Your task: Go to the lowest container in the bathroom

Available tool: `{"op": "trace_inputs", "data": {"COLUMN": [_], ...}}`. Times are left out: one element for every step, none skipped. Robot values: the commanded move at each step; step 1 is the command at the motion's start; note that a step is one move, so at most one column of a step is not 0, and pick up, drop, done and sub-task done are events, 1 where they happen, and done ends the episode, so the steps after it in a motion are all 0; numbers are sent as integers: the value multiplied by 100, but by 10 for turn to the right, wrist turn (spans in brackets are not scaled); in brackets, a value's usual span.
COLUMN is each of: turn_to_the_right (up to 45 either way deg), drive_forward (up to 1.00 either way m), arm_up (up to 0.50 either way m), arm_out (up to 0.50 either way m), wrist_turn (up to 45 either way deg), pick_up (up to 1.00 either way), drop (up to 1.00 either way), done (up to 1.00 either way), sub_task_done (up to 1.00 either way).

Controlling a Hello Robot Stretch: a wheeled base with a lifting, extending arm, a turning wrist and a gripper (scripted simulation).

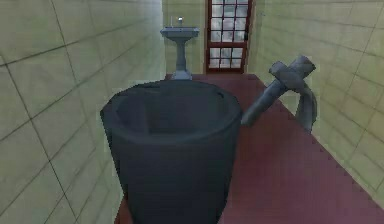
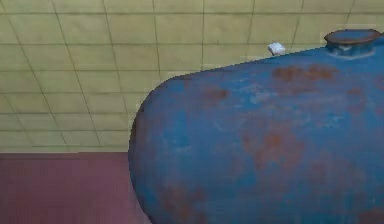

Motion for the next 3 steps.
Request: {"op": "trace_inputs", "data": {"turn_to_the_right": [450,90,0], "drive_forward": [0,0,15], "arm_up": [0,0,0], "arm_out": [0,0,0], "wrist_turn": [0,0,0], "pick_up": [0,0,0], "drop": [0,0,0], "done": [0,0,0], "sub_task_done": [0,0,0]}}
